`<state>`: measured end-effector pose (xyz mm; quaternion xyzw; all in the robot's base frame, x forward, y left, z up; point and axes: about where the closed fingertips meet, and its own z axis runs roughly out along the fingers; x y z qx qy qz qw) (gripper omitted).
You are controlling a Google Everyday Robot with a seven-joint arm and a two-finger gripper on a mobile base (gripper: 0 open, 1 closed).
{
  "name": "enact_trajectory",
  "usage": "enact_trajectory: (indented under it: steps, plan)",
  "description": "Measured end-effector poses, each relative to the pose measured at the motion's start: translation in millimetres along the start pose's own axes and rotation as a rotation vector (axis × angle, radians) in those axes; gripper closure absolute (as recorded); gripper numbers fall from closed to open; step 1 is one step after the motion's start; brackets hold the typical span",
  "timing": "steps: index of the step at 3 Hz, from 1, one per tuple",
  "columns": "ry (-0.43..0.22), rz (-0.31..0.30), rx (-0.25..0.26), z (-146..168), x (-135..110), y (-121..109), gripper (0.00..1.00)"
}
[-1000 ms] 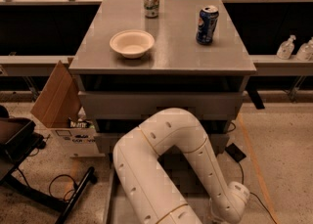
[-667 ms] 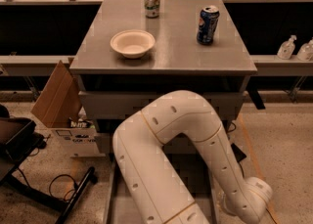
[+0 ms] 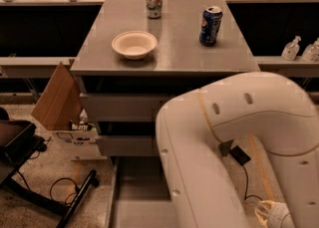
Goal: Open bottom drawer
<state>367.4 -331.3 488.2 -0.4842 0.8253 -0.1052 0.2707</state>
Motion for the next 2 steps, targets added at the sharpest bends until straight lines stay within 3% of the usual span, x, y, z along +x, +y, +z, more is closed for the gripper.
enact_trajectory:
  steps: [1,2]
  plan:
    - [-0.107,0.151,0.143,-64.6,24.7,-13.3,1.0]
    - [-0.277,0.223,0.235,-91.7,38.2,-25.7,1.0]
